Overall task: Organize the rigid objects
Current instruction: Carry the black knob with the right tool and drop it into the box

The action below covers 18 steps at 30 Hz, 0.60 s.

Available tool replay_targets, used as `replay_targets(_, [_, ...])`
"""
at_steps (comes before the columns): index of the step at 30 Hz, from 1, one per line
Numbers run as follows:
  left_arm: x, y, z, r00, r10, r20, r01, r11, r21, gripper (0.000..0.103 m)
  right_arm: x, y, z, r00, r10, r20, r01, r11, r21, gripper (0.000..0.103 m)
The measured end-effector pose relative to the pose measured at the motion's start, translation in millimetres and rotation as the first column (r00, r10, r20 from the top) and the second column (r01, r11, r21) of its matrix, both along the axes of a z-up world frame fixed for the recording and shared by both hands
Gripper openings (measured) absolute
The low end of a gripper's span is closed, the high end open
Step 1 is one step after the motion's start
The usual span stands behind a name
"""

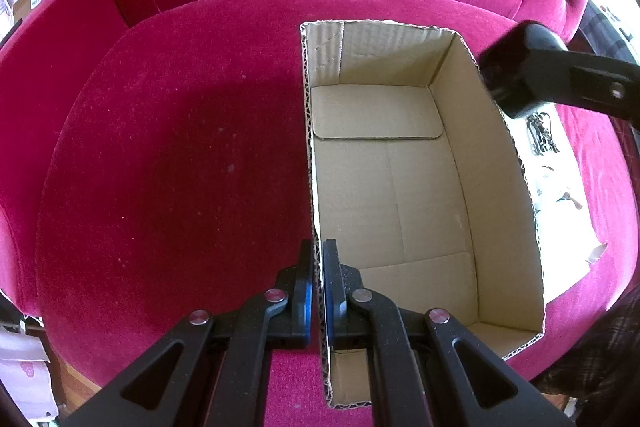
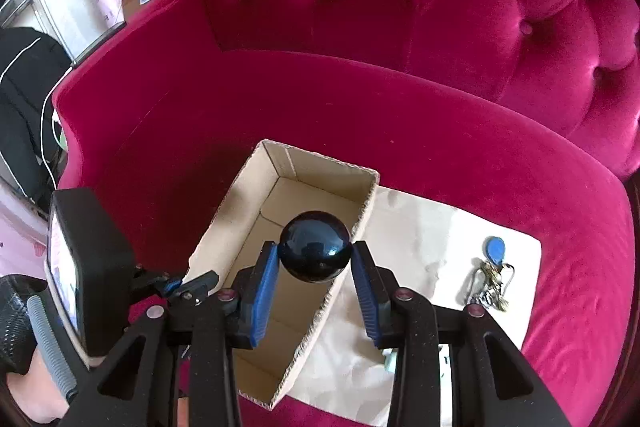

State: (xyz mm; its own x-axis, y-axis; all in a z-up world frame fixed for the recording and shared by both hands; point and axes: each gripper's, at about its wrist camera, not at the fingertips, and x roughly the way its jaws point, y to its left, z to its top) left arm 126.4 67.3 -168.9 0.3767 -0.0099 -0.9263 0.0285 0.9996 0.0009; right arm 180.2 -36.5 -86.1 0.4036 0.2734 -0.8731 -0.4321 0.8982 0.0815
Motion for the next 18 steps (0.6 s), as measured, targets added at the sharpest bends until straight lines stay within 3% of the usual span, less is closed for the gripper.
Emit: replay_targets(18, [1,2,0,1.000,0.003,-0.001,-0.003,1.000,-0.006,0.004,15,14,-23,0.997,0.063,-0.037,-0.062,0.998,0.024,0.040])
